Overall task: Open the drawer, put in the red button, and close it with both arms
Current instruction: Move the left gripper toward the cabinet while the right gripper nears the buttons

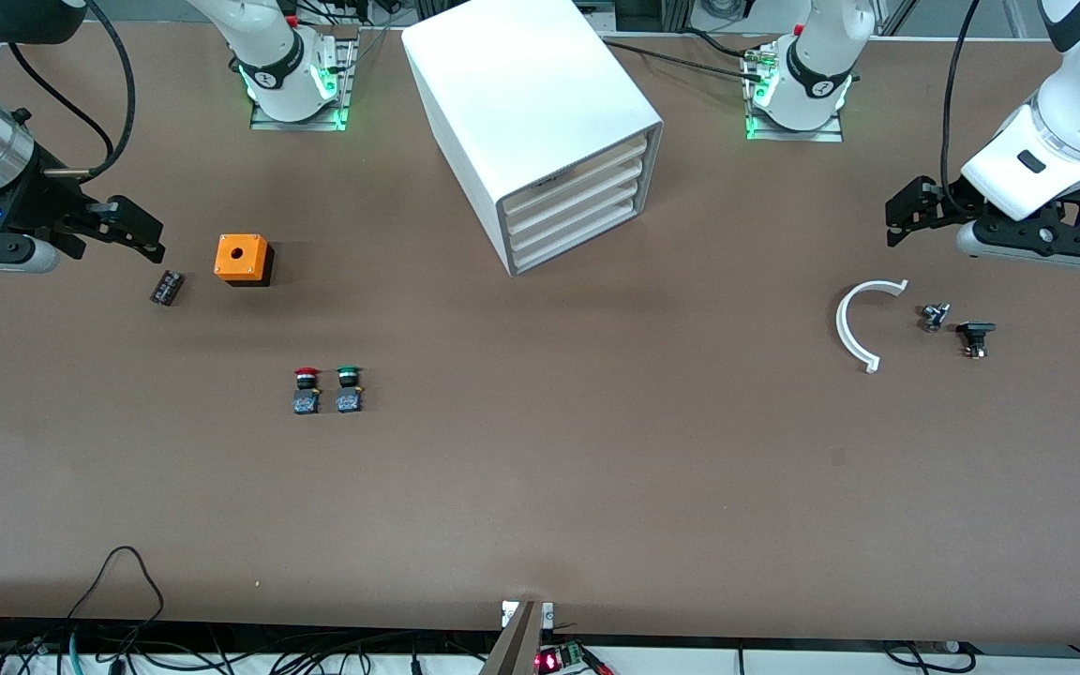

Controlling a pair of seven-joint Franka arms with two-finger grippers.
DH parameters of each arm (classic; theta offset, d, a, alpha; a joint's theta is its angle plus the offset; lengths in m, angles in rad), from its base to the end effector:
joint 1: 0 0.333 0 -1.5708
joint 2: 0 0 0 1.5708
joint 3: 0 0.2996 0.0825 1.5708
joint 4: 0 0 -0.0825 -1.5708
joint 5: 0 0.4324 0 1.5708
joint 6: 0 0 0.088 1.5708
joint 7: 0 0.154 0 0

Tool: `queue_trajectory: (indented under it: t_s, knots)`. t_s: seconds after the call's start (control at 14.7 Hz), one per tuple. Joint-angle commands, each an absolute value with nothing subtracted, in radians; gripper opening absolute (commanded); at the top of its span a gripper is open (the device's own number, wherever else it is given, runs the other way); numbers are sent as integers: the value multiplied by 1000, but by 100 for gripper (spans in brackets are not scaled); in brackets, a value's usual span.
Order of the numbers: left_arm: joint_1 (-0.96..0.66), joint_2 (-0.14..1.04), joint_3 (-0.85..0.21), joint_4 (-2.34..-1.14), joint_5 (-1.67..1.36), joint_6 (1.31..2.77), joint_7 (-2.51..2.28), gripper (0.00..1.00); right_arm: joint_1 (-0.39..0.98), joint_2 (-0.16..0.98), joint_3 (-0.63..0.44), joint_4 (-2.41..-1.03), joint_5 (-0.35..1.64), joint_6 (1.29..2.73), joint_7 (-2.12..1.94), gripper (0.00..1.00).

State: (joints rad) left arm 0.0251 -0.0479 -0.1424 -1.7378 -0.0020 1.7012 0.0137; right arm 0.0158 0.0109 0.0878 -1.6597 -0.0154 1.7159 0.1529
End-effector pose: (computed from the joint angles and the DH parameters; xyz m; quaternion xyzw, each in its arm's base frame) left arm 0.5928 -0.0713 0.5135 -0.9979 0.0653 -0.0055 0.0021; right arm 0.6160 0.0617 0.5209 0.9994 -0.0237 0.0234 0.0042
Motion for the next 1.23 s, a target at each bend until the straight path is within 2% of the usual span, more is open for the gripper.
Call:
queue_trajectory:
  t_s: [0.0,0.68,0.95,1.16]
  knots:
    - [26,-58,-144,-1732,-25,1684,12,100,11,15,87,-1638,-8,1707,124,100]
    - [26,-58,-144,-1730,-28,1677,12,100,14,46,89,-1667,2,1695,110,100]
    - [25,-55,-182,-1723,-75,1583,26,100,14,121,92,-1697,32,1753,-23,100]
    - [23,-3,-202,-1723,-201,1487,29,100,15,155,94,-1724,34,1819,-37,100]
